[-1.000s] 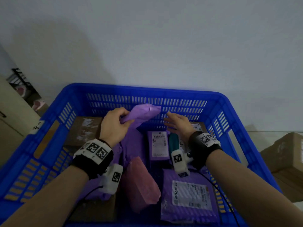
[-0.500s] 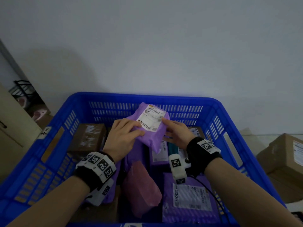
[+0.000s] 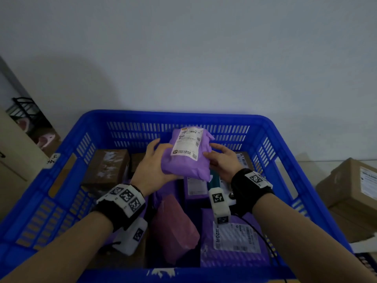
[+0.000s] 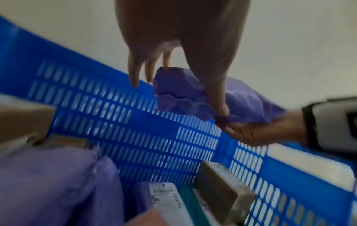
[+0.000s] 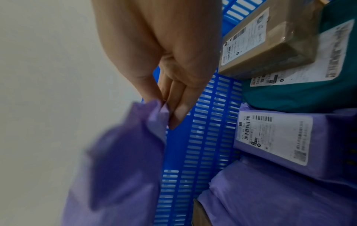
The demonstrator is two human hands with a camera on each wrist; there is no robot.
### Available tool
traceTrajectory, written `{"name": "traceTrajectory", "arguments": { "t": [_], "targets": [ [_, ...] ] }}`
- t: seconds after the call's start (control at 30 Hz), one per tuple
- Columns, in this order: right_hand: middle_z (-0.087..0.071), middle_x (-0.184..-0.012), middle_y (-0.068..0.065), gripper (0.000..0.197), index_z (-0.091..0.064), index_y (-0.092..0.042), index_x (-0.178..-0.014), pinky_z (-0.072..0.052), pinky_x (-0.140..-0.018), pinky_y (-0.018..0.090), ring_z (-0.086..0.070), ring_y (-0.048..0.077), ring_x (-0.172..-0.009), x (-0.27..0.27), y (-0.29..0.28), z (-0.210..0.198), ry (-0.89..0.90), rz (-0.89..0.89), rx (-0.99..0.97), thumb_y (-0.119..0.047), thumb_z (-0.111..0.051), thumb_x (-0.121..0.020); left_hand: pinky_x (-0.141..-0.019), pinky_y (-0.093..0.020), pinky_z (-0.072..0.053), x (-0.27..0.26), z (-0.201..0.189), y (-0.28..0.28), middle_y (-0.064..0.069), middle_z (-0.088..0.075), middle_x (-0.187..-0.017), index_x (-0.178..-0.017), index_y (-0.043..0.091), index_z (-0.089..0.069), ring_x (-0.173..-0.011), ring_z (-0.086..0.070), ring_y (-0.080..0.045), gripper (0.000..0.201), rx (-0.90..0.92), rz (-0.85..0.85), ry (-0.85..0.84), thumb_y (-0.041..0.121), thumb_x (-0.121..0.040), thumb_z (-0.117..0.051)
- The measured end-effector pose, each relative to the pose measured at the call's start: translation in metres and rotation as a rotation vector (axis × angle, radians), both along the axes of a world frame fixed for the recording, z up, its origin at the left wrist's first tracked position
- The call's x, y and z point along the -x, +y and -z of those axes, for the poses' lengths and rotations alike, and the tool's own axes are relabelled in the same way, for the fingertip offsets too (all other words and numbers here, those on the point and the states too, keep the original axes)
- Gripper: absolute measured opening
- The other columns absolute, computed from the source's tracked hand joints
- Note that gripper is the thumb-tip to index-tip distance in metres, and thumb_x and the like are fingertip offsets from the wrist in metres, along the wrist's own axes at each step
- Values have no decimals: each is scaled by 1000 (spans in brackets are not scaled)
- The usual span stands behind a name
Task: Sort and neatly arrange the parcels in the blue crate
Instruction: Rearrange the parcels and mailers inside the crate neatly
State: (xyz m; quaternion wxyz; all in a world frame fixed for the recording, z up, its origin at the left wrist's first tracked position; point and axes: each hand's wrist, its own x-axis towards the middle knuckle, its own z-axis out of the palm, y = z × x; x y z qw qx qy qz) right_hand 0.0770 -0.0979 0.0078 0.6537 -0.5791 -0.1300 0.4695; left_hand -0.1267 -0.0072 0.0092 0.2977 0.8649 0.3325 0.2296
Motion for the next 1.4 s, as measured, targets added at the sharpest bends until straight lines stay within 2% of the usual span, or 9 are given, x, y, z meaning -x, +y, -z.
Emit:
{"name": "traceTrajectory", "arguments": {
  "t": [0.1, 0.17, 0.27, 0.4, 0.73, 0.93, 1.07, 1.27, 1.4],
  "targets": [
    [-66, -101, 14, 38, -50, -7, -117, -59, -69, 33, -65, 23, -83, -8, -3, 3, 3, -25, -38, 8, -62, -84, -100, -29, -40, -5, 0, 4, 1, -43, -136, -145, 18, -23, -120, -44, -10, 113, 492, -23, -74, 21, -55, -90],
    [-67, -97, 11, 36, -50, -8, -114, -59, -70, 33, -67, 22, -82, -15, -4, 6, -1, -60, -48, 8, -60, -84, -85, -33, -46, -8, 2, 6, -6, -50, -132, -149, 13, -19, -109, -52, -18, 96, 833, -71, -142, -13, -72, -71],
    [-69, -97, 12, 36, -53, -8, -113, -61, -65, 33, -69, 20, -79, -22, -6, 14, -14, -96, -26, 9, -61, -83, -64, -28, -48, -10, 7, 16, -9, -62, -104, -127, 13, -53, -75, -60, -15, 54, 1173, -66, -198, -3, -75, -55],
    [-70, -93, 10, 33, -56, -11, -108, -56, -56, 26, -71, 17, -72, -27, -6, 28, -65, -92, 55, 7, -64, -82, -57, -26, -45, -18, 18, 27, -3, -66, -79, -99, 16, -66, -60, -58, -13, 13, 1139, -148, -159, 19, -87, -64],
    [-56, -127, 14, 62, -42, -5, -135, -49, -89, 33, -57, 28, -112, -24, 5, 58, -463, -175, 419, -17, -72, -82, -74, -31, -47, -63, 65, 42, -13, -64, -93, -103, 2, -62, -88, -59, -23, 36, 914, -290, 116, 2, -71, -79],
    [-42, -139, 9, 105, -15, -11, -143, -44, -103, 40, -46, 26, -127, -13, 17, 83, -622, -348, 587, -21, -85, -65, -38, -15, -42, -89, 79, 42, -3, -56, -64, -81, 7, -68, -57, -50, -12, 6, 902, -293, 261, 3, -78, -72],
    [-26, -145, 14, 109, -8, -13, -146, -37, -109, 43, -38, 31, -133, -16, 23, 94, -681, -379, 690, -20, -83, -67, -63, -27, -50, -103, 89, 43, -11, -58, -72, -73, 10, -62, -61, -53, -17, 13, 1045, -256, 332, 3, -85, -62],
    [-17, -147, 16, 102, -3, -26, -149, -38, -107, 50, -35, 38, -132, -30, 26, 103, -827, -398, 802, -20, -74, -76, -83, -41, -48, -120, 102, 35, -9, -57, -87, -79, 17, -53, -83, -52, -20, 22, 1155, -195, 353, -2, -88, -50],
    [-13, -147, 16, 91, -8, -29, -149, -37, -107, 51, -31, 39, -133, -34, 24, 107, -959, -474, 862, -22, -69, -81, -75, -35, -48, -125, 103, 33, -8, -58, -92, -118, 12, -54, -90, -53, -20, 29, 1184, -169, 337, 3, -90, -48]
  ]
}}
